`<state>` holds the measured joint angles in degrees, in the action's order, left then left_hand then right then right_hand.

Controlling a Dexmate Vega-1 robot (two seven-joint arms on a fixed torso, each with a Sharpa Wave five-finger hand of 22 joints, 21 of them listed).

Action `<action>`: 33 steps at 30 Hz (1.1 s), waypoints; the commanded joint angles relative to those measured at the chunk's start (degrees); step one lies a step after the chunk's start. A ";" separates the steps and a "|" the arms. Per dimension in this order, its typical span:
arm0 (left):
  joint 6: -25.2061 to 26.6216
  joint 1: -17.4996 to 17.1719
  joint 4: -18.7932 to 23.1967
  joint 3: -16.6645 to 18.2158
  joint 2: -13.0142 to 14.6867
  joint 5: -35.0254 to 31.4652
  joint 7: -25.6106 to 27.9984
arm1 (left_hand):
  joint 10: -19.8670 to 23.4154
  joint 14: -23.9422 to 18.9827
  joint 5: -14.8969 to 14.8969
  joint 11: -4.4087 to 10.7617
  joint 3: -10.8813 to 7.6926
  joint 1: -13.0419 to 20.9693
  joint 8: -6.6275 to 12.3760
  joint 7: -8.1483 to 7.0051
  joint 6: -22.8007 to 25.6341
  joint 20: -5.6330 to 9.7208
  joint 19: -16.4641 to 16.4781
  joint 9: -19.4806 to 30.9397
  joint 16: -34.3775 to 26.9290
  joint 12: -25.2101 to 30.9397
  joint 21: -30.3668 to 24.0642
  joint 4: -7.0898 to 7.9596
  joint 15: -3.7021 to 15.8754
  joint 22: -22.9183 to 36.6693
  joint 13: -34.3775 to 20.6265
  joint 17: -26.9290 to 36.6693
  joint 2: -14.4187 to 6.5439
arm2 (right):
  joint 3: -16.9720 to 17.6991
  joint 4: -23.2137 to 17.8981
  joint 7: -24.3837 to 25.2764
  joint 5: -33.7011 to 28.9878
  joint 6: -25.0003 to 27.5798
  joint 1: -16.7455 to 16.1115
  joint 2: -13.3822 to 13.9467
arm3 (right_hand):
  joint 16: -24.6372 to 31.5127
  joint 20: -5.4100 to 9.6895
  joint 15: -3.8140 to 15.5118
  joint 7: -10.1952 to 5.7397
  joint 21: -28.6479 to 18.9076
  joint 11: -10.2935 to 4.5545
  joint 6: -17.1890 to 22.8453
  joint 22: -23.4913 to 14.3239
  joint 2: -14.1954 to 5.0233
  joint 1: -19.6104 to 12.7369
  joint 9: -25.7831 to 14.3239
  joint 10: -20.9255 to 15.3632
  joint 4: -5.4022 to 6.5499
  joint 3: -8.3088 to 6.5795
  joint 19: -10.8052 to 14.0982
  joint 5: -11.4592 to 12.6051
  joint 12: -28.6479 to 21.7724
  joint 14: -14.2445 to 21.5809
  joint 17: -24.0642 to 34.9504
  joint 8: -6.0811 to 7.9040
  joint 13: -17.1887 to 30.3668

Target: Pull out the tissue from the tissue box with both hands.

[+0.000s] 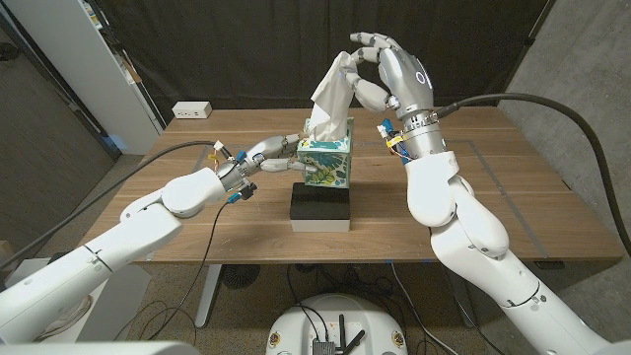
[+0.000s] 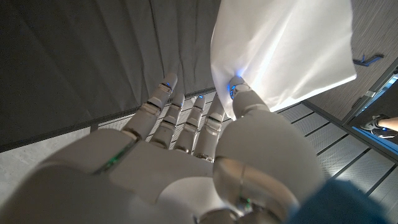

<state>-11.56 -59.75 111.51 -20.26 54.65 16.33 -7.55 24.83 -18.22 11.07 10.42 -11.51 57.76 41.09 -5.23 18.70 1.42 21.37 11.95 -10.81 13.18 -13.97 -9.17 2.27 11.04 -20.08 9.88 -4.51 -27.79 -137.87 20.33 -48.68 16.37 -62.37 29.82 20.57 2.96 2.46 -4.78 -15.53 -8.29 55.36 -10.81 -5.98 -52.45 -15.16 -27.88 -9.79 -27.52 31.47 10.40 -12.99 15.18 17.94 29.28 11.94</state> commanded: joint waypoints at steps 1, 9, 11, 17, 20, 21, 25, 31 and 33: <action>0.35 1.19 -0.43 -0.76 -0.40 -0.13 -0.71 | 0.21 0.16 0.54 0.05 -0.29 -0.13 4.27 0.05 0.36 0.03 -0.10 1.63 0.06 -0.08 0.10 -0.07 7.46 0.25 -0.20 0.16 -0.63 | -0.69 1.54 2.82 1.47 -0.10 1.97 -1.13 | 0.46 -0.32 9.02 0.14 -0.29 -0.16 0.19 -0.32 -0.34 -0.86 -0.15 -0.71 0.06 0.35 0.41 -0.22 -0.41 0.27 0.31 0.50 0.28; 0.42 1.60 -0.85 -0.85 -0.20 0.42 -1.46 | 0.21 0.20 0.52 0.08 -0.30 -0.18 4.33 0.07 0.39 0.01 -0.09 1.62 0.08 -0.08 0.09 -0.05 7.42 0.25 -0.22 0.16 -0.60 | -0.97 2.80 5.43 2.53 -0.60 2.81 -2.01 | 0.69 -0.27 9.02 0.00 -0.35 -0.14 0.07 -0.34 -0.38 -1.07 -0.10 -0.70 0.08 0.75 0.45 -0.20 -0.31 0.16 0.66 0.59 0.34; 0.53 1.71 -0.89 -0.86 -0.07 0.32 -1.53 | 0.18 0.20 0.52 0.17 -0.31 -0.18 4.34 0.08 0.38 0.00 -0.07 1.62 0.08 -0.10 0.09 -0.06 7.44 0.25 -0.23 0.16 -0.59 | -1.05 3.31 6.31 2.74 -0.97 3.08 -2.18 | 0.75 -0.26 9.03 0.06 -0.37 -0.19 0.00 -0.35 -0.39 -1.14 -0.08 -0.72 0.07 0.85 0.46 -0.19 -0.29 0.15 0.75 0.59 0.36; 0.39 2.97 -1.97 -1.44 -0.41 0.59 -2.66 | 0.15 0.18 0.51 0.06 -0.31 -0.23 4.41 0.00 0.45 0.02 -0.08 1.61 0.07 -0.11 0.09 -0.04 7.42 0.25 -0.25 0.16 -0.56 | -1.43 4.43 8.71 2.69 -0.57 3.62 -3.37 | 1.00 -0.15 9.07 -0.04 -0.43 -0.32 -0.03 -0.37 -0.45 -1.29 0.00 -1.66 0.12 1.22 0.49 -0.18 -0.58 0.14 1.07 0.69 0.42; 0.44 3.91 -2.79 -1.98 -0.88 0.86 -3.42 | 0.12 0.16 0.51 0.05 -0.32 -0.25 4.40 -0.04 0.38 0.00 -0.08 1.60 0.06 -0.13 0.09 -0.04 7.42 0.25 -0.26 0.16 -0.56 | -1.74 4.97 10.12 2.53 0.39 3.73 -4.53 | 1.06 -0.14 9.10 -0.05 -0.44 -0.32 0.00 -0.37 -0.47 -1.33 0.01 -1.69 0.14 1.33 0.48 -0.18 -0.56 0.12 1.17 0.74 0.44; 0.57 4.16 -2.89 -2.12 -0.93 0.77 -3.53 | 0.12 0.20 0.51 0.01 -0.32 -0.25 4.42 0.01 0.40 0.01 -0.09 1.60 0.07 -0.13 0.10 -0.04 7.42 0.25 -0.26 0.16 -0.56 | -1.76 5.05 10.42 2.66 0.66 3.77 -4.82 | 1.09 -0.15 9.06 -0.04 -0.44 -0.35 -0.07 -0.38 -0.49 -1.36 0.01 -1.78 0.15 1.39 0.46 -0.17 -0.58 0.10 1.22 0.74 0.45; 0.85 5.44 -3.71 -2.85 -1.45 0.64 -4.24 | 0.11 0.20 0.51 0.02 -0.35 -0.23 4.43 0.00 0.38 0.00 -0.09 1.60 0.07 -0.13 0.10 -0.05 7.44 0.25 -0.27 0.16 -0.58 | -1.16 6.05 12.02 4.81 -0.58 4.18 -5.17 | 1.19 -0.16 8.91 0.02 -0.47 -0.40 -0.24 -0.38 -0.52 -1.46 -0.06 -1.90 0.14 1.53 0.47 -0.15 -0.59 0.09 1.35 0.78 0.48; 1.65 7.44 -4.43 -4.08 -2.29 0.46 -5.34 | 0.18 0.18 0.51 0.19 -0.36 -0.25 4.48 0.08 0.41 0.05 -0.10 1.58 0.07 -0.11 0.10 -0.07 7.49 0.25 -0.29 0.15 -0.53 | -0.36 7.90 15.28 7.39 -3.39 4.05 -5.02 | 1.67 0.07 9.22 0.07 -0.72 -0.30 -0.26 -0.42 -0.72 -1.55 -0.01 -2.14 0.25 1.84 0.95 -0.11 -0.61 0.64 1.69 0.89 0.55; 2.00 7.82 -4.27 -4.30 -2.40 0.14 -5.27 | 0.20 0.23 0.51 0.04 -0.36 -0.28 4.48 0.17 0.35 0.00 -0.14 1.58 0.08 -0.10 0.11 -0.04 7.44 0.25 -0.29 0.16 -0.54 | 0.05 8.08 15.80 8.10 -3.91 3.82 -4.79 | 1.79 0.10 9.28 0.14 -0.77 -0.21 -0.17 -0.43 -0.77 -1.55 -0.01 -2.26 0.29 1.94 1.02 -0.09 -0.64 0.74 1.81 0.96 0.57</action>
